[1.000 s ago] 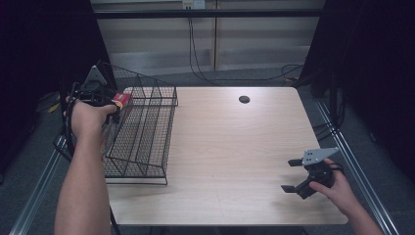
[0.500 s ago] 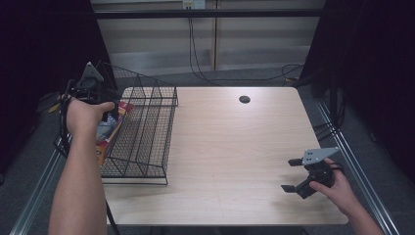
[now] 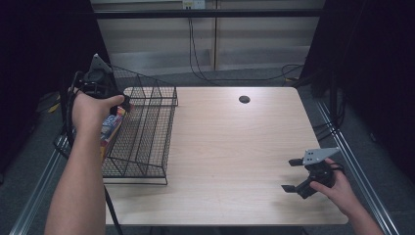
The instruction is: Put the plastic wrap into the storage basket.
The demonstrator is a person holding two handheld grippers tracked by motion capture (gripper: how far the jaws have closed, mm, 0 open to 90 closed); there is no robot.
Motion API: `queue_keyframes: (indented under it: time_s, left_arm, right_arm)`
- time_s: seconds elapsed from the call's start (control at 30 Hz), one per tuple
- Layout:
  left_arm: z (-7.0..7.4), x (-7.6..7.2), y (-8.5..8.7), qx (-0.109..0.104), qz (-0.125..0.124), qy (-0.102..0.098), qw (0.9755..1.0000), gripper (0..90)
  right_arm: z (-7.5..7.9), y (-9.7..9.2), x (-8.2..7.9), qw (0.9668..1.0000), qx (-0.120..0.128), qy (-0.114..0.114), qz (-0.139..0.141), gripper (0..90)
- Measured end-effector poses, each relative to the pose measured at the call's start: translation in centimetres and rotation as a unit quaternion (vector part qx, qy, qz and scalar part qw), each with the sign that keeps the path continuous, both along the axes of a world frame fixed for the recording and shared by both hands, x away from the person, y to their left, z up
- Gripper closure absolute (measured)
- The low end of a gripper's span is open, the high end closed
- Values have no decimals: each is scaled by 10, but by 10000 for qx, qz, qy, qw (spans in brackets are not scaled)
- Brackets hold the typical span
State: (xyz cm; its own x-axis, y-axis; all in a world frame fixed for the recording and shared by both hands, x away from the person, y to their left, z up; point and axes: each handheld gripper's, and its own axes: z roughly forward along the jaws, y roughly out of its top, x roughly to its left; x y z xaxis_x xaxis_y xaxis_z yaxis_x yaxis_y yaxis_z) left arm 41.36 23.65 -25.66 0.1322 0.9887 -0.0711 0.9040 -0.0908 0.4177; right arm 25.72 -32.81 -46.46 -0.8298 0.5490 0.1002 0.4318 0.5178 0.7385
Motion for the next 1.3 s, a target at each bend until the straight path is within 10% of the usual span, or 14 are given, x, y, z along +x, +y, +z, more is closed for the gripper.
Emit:
queue_keyframes:
  time_s: [0.6, 1.3]
  left_arm:
    - [-6, 2, -45, -406, -737, -221, 9962, 187]
    - [-19, 0, -105, -946, -1499, -359, 9835, 169]
  right_arm:
    - [0, 0, 0, 10000, -11, 2, 7, 1]
    - [0, 1, -1, 10000, -27, 12, 41, 1]
